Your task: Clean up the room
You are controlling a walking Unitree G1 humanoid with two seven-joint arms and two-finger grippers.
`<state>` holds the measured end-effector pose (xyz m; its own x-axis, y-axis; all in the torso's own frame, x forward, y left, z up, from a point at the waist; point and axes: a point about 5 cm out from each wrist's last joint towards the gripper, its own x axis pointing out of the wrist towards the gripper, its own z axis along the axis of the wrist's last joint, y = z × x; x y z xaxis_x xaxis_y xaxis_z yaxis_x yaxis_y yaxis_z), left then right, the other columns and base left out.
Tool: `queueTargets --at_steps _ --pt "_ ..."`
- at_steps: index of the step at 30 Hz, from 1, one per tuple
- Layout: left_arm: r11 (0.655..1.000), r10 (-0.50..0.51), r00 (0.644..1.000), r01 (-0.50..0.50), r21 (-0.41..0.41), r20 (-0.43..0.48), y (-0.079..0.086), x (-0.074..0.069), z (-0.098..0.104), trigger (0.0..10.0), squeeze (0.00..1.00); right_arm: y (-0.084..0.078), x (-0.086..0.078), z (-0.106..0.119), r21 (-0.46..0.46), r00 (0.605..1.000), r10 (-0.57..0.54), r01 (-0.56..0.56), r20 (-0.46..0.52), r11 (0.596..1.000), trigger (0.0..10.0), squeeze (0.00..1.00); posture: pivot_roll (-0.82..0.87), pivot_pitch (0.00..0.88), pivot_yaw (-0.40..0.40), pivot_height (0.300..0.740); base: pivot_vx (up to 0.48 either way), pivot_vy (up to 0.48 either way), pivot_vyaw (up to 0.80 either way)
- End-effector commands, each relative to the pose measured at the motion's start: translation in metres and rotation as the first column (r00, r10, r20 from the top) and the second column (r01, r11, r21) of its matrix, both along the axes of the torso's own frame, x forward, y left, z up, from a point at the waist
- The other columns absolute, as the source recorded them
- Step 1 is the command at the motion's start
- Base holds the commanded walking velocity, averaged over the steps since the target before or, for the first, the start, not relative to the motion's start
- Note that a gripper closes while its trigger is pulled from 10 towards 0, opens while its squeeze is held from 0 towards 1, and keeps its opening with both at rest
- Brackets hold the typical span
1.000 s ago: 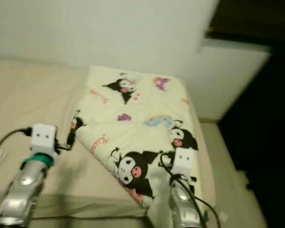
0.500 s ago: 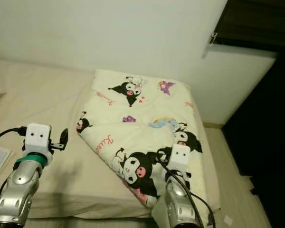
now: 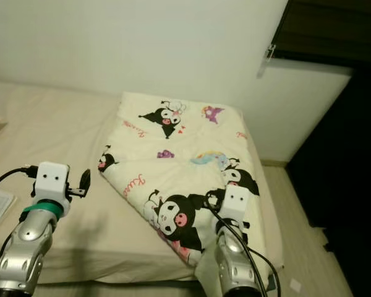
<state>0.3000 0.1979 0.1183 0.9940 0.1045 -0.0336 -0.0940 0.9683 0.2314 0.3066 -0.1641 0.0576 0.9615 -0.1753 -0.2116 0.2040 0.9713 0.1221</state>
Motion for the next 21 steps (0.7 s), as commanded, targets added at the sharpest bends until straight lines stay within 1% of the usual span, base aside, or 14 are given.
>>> queueTargets --at_steps 1,2,3,5,6,7,8,10,15,16,21 --pt "1.000 -0.011 1.000 0.011 0.000 -0.025 -0.002 -0.001 -0.006 10.0 0.00 -0.005 -0.003 -0.005 0.008 1.000 -0.020 0.020 -0.017 1.000 10.0 0.00 0.15 0.000 -0.025 0.650 0.000 0.000 0.00" --pt "1.000 -0.022 0.999 0.022 -0.002 -0.047 -0.003 -0.001 -0.010 10.0 0.00 -0.005 -0.002 -0.005 0.008 1.000 -0.020 0.020 -0.017 1.000 10.0 0.00 0.15 0.000 -0.023 0.645 0.000 0.000 0.00" --pt "1.000 -0.022 0.999 0.022 -0.002 -0.047 -0.003 -0.001 -0.010 10.0 0.00 -0.005 -0.002 -0.005 0.008 1.000 -0.020 0.020 -0.017 1.000 10.0 0.00 0.15 0.000 -0.023 0.645 0.000 0.000 0.00" --pt "0.997 -0.064 0.993 0.067 0.024 -0.102 -0.006 -0.005 -0.021 10.0 0.00 -0.006 -0.002 -0.004 0.007 1.000 -0.021 0.021 -0.013 1.000 10.0 0.00 0.14 0.000 -0.020 0.635 0.000 0.000 0.00" --pt "0.997 -0.064 0.993 0.067 0.024 -0.102 -0.006 -0.005 -0.021 10.0 0.00 -0.006 -0.002 -0.004 0.007 1.000 -0.021 0.021 -0.013 1.000 10.0 0.00 0.14 0.000 -0.020 0.635 0.000 0.000 0.00" --pt "0.996 -0.076 0.989 0.080 0.033 -0.126 -0.006 -0.009 -0.028 10.0 0.00 -0.006 -0.002 -0.004 0.008 1.000 -0.023 0.023 -0.011 1.000 10.0 0.00 0.14 0.000 -0.020 0.630 0.000 0.000 0.00" --pt "0.996 -0.076 0.989 0.080 0.033 -0.126 -0.006 -0.009 -0.028 10.0 0.00 -0.006 -0.002 -0.004 0.008 1.000 -0.023 0.023 -0.011 1.000 10.0 0.00 0.14 0.000 -0.020 0.630 0.000 0.000 0.00" --pt "0.996 -0.068 0.987 0.075 0.040 -0.147 -0.004 -0.013 -0.034 10.0 0.00 -0.007 -0.004 -0.005 0.009 1.000 -0.026 0.026 -0.012 1.000 10.0 0.00 0.14 0.000 -0.020 0.620 0.000 0.000 0.00" --pt "0.997 -0.061 0.987 0.066 0.028 -0.146 -0.006 -0.016 -0.036 10.0 0.00 -0.007 -0.007 -0.007 0.010 1.000 -0.026 0.026 -0.014 1.000 10.0 0.00 0.14 0.000 -0.025 0.605 0.000 0.000 0.00" --pt "0.998 -0.054 0.988 0.059 0.029 -0.142 -0.007 -0.017 -0.036 10.0 0.00 -0.005 -0.007 -0.006 0.022 1.000 -0.015 0.015 -0.001 1.000 10.0 0.00 0.14 0.000 -0.034 0.595 0.000 0.000 0.00" --pt "0.999 -0.038 0.990 0.043 0.033 -0.134 -0.004 -0.019 -0.036 10.0 0.00 -0.003 -0.005 -0.003 0.023 1.000 -0.007 0.006 0.018 1.000 10.0 0.00 0.15 0.000 -0.044 0.595 0.000 0.000 0.00"
